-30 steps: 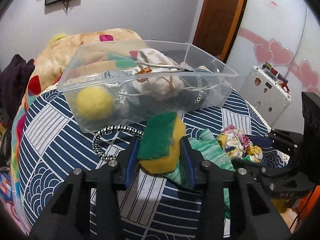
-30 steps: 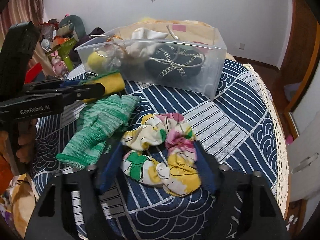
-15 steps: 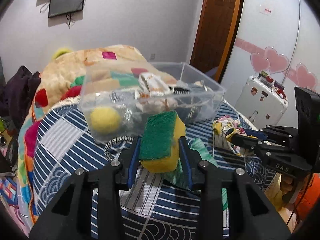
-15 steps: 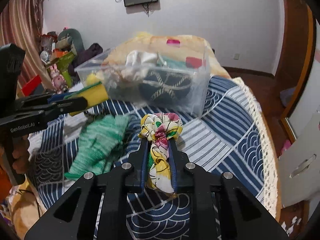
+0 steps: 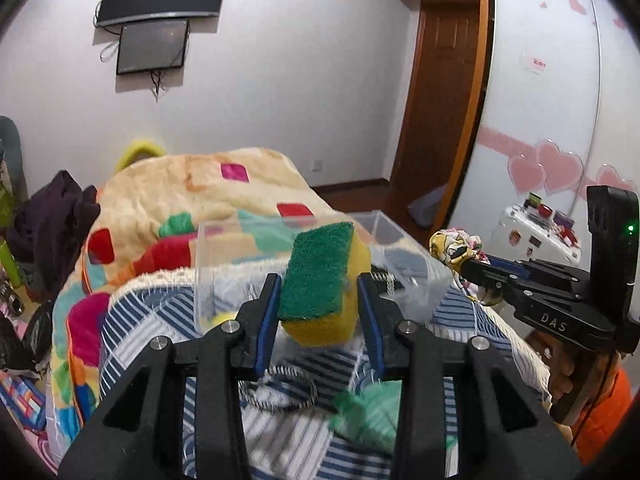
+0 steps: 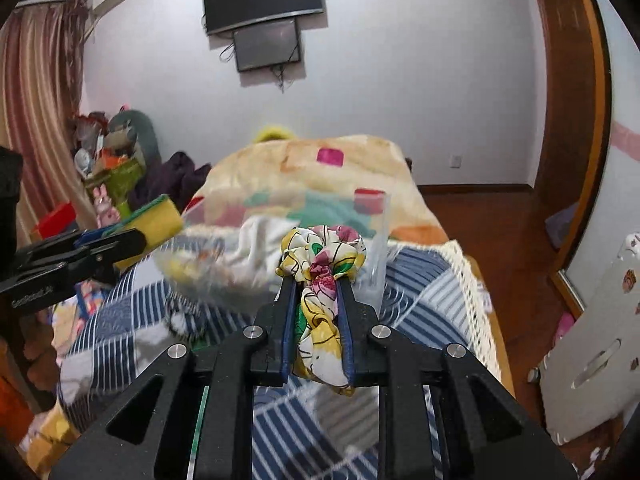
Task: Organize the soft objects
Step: 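Place the sponge into the box with the left tool while the right tool drops the scrunchie in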
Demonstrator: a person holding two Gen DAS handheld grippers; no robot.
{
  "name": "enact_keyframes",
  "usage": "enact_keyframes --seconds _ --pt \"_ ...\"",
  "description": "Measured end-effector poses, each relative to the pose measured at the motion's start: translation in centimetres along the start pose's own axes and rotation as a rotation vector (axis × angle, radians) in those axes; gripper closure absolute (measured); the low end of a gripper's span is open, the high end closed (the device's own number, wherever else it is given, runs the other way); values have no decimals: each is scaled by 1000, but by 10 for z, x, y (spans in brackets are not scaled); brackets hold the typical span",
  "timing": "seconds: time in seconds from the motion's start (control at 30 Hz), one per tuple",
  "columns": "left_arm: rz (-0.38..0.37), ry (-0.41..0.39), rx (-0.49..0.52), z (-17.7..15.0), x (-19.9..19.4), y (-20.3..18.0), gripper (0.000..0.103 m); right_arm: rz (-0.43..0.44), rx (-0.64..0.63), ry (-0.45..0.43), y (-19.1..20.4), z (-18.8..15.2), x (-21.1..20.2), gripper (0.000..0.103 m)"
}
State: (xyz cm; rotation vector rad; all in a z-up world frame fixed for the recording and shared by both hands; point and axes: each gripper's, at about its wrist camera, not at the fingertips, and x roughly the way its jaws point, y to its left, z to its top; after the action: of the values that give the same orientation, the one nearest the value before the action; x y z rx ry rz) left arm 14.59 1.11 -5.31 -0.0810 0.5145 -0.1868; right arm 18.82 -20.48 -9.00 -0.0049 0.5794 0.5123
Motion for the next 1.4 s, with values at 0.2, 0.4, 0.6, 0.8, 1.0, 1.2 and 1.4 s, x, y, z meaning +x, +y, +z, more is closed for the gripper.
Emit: enact_keyframes --seconds 0.2,0.4,0.6,0.8,1.0,1.2,1.4 --pt "23 1 -25 9 21 7 65 -32 -7 -35 -1 21 15 86" --pt "36 48 -20 8 49 7 65 -37 -33 -15 6 33 39 86" --pt "30 105 -19 4 77 5 65 -28 -30 66 7 32 66 86" --pt "37 151 -34 -4 95 10 65 -22 -35 156 4 24 86 86" --pt "26 148 -58 -9 97 10 65 7 -16 163 1 19 86 85" --pt "36 159 -37 -9 94 5 56 -2 -56 171 8 19 86 74" --pt "40 148 -30 -11 81 7 43 -1 -76 142 10 21 75 53"
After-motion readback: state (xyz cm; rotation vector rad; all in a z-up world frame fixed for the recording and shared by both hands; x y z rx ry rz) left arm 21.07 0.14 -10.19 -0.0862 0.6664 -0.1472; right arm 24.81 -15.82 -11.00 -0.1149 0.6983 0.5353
